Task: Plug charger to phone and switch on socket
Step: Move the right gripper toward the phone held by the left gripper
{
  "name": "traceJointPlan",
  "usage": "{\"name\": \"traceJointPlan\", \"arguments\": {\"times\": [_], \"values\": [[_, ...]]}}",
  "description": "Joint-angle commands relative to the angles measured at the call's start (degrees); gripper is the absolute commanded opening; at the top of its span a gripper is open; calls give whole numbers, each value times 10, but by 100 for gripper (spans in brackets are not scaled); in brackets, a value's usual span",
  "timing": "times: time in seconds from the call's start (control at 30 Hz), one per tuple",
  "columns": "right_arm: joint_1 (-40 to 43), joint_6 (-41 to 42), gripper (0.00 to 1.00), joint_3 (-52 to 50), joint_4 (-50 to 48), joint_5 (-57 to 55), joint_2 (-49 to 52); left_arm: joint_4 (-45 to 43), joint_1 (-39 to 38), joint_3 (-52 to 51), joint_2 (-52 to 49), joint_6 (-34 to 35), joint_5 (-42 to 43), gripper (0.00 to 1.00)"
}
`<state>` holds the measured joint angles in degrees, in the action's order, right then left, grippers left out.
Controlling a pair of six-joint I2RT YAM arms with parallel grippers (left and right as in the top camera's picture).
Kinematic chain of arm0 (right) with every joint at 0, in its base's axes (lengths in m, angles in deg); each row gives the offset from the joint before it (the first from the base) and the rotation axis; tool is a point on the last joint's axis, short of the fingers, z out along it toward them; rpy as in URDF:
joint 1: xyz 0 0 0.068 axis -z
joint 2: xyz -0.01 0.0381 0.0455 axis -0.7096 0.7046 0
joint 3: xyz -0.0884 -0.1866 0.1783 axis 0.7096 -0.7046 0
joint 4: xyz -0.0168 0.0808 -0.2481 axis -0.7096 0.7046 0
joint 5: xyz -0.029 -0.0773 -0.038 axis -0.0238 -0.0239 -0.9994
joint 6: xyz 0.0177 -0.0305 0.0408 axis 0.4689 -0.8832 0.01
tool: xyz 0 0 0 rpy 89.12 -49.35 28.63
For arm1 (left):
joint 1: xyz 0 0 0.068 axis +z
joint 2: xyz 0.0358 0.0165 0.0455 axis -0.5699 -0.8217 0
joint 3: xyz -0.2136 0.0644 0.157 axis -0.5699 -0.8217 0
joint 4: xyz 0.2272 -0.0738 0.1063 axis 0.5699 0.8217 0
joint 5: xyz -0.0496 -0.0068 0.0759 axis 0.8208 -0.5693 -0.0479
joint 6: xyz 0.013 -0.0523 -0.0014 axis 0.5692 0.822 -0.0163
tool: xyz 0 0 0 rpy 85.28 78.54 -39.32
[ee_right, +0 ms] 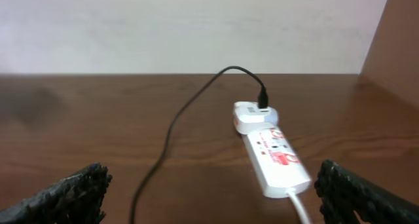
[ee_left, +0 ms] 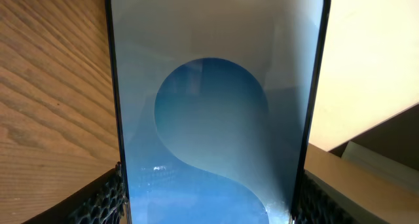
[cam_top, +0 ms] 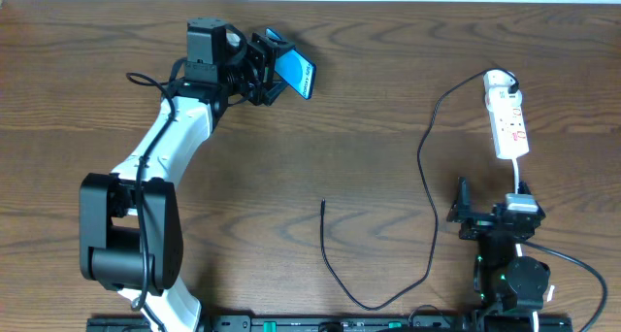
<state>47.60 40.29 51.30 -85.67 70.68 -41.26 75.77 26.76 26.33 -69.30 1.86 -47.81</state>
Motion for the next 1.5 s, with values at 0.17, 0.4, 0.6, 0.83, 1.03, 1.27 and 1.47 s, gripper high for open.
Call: {"name": "traceJointPlan", "arguments": {"times": [0.17,0.4,0.6,0.83,1.03,1.27,1.47], "values": [[3,174,99,35,11,110,-4,-11,-26,16,23,-21,-32,7],[3,141,99,155,80,150,88,-13,-28,16,23,-21,-34,7],[3,110,99,274,88,247,291,-13,-29,16,23,-21,-34,7],[0,51,99,434,87,417,555,-13,-29,16,23,-21,-34,7],[-22,21,99,537,84,502,717,-13,-29,16,23,-20,-34,7],[-67,7,99,594,54,592,814,-13,-29,16,23,-20,-34,7],[-90,8,99,594,46,571,834,-13,-29,16,23,-7,-34,7]]}}
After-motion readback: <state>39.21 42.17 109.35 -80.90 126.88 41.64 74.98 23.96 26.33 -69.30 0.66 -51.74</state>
